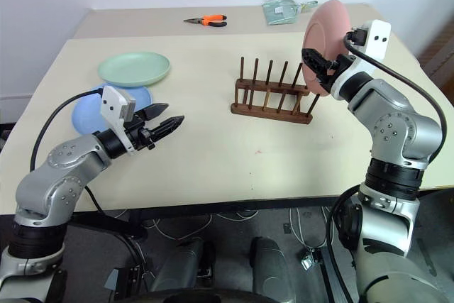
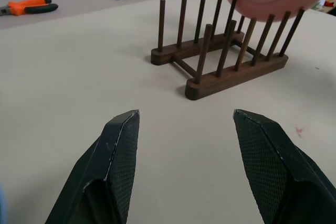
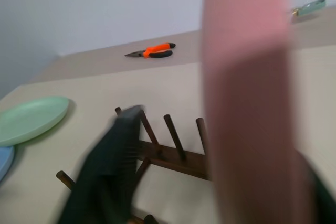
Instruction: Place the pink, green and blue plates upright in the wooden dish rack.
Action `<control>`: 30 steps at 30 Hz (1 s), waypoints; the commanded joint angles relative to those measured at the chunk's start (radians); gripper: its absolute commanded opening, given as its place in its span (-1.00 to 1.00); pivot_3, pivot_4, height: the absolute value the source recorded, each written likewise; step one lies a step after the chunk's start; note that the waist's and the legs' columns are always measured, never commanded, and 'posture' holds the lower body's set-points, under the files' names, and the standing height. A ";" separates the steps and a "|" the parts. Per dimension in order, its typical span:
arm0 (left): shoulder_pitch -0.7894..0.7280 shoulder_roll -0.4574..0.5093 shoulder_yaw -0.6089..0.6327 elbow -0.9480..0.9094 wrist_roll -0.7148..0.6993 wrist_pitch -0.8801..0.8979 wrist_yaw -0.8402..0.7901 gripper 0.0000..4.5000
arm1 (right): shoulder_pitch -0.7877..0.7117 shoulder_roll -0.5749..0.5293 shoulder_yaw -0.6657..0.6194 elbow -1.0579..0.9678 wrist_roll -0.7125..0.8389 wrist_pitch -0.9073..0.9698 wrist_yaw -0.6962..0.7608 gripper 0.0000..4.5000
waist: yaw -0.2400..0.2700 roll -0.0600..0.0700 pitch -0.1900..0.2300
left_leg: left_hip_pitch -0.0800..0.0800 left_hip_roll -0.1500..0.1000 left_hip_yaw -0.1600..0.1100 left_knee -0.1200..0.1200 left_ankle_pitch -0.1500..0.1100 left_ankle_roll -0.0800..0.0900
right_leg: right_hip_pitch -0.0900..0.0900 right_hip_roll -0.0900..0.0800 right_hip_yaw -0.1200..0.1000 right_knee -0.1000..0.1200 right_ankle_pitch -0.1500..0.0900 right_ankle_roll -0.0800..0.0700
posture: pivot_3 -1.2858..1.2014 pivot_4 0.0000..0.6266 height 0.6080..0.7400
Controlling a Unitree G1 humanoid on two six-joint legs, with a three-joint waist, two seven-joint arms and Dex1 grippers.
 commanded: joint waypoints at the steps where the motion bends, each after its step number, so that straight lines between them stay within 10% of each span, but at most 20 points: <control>1: 0.004 -0.005 0.018 -0.025 0.015 -0.016 0.011 0.30 | -0.035 -0.007 -0.012 -0.024 0.014 -0.015 -0.006 0.99 | 0.001 0.000 0.000 | 0.000 0.000 0.000 0.000 0.000 0.000 | 0.000 0.000 0.000 0.000 0.000 0.000 | 0.03 -0.52 1.00; 14: 0.002 -0.028 0.016 -0.021 0.031 -0.016 0.017 0.30 | -0.035 -0.021 0.008 0.014 -0.025 -0.021 -0.028 0.99 | 0.001 0.000 0.000 | 0.000 0.000 0.000 0.001 0.000 0.001 | 0.000 0.002 0.000 0.000 0.000 0.000 | 0.03 -0.52 1.00; 17: -0.001 -0.030 0.013 -0.020 0.034 -0.016 0.017 0.30 | -0.033 -0.022 0.011 0.032 -0.031 -0.033 -0.016 0.62 | 0.001 0.000 0.000 | 0.000 0.000 0.000 0.001 0.000 0.001 | 0.000 0.003 0.000 0.000 0.000 0.000 | 0.03 -0.52 1.00; 24: 0.003 -0.032 0.018 -0.024 0.035 -0.014 0.020 0.30 | -0.052 -0.037 0.014 0.035 -0.031 -0.035 0.021 -0.96 | 0.000 0.000 0.000 | 0.000 0.001 0.000 0.001 0.000 0.001 | 0.000 0.003 0.000 0.000 0.000 0.000 | 0.03 -0.52 1.00; 30: 0.004 -0.037 0.014 -0.023 0.043 -0.017 0.019 0.30 | -0.091 -0.042 -0.008 0.059 -0.014 -0.023 0.024 -0.98 | 0.001 0.000 0.000 | 0.000 0.001 0.000 0.001 0.000 0.001 | 0.000 0.003 0.000 0.000 0.000 0.000 | 0.03 -0.52 1.00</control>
